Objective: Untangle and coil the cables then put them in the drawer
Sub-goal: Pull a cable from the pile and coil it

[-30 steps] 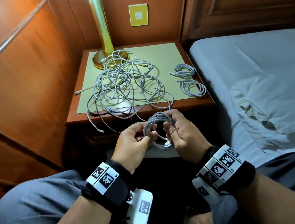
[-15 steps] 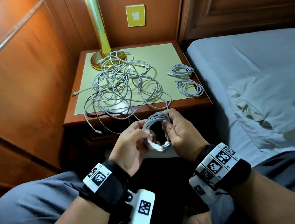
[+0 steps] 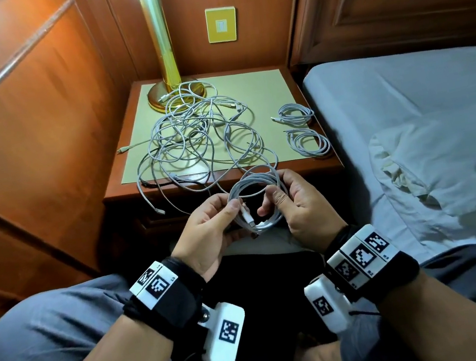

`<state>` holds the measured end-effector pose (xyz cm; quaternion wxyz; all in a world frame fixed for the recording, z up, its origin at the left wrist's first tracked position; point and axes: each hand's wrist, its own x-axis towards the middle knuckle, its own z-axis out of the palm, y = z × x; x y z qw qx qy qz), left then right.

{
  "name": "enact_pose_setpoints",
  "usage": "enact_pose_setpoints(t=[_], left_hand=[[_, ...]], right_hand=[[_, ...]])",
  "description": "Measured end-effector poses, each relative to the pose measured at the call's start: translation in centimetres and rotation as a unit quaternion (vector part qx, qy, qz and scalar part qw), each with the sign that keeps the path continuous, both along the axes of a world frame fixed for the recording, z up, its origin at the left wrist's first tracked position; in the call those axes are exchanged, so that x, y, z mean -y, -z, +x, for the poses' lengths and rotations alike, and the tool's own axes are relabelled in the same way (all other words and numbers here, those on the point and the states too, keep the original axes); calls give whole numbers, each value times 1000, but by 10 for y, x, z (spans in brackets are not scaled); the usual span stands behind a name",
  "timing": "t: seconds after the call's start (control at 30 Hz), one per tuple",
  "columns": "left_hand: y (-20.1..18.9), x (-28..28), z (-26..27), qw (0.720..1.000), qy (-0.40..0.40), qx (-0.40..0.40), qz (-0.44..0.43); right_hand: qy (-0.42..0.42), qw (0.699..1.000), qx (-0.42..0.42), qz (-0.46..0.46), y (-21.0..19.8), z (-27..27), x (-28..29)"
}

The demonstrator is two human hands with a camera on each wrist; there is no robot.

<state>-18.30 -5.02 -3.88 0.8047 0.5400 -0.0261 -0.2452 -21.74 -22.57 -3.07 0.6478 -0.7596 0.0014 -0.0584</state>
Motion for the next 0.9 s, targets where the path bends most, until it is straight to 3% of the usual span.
enact_pose_setpoints(t=[0.2, 0.37, 0.57, 0.77, 0.9], left_hand=[[0, 1, 2, 998, 37, -46, 25], [-2, 3, -2, 998, 47, -37, 29], [7, 6, -2, 984, -13, 67, 165], [11, 0, 2, 924, -97, 185, 319], [11, 1, 0, 942, -56, 152, 294]], right_hand=[[20, 999, 6, -27, 2, -1, -3], [41, 994, 36, -91, 0, -4, -3], [64, 990, 50, -117, -4, -8, -5], [103, 986, 46, -126, 1, -4, -2], [130, 981, 38, -137, 5, -1, 1]])
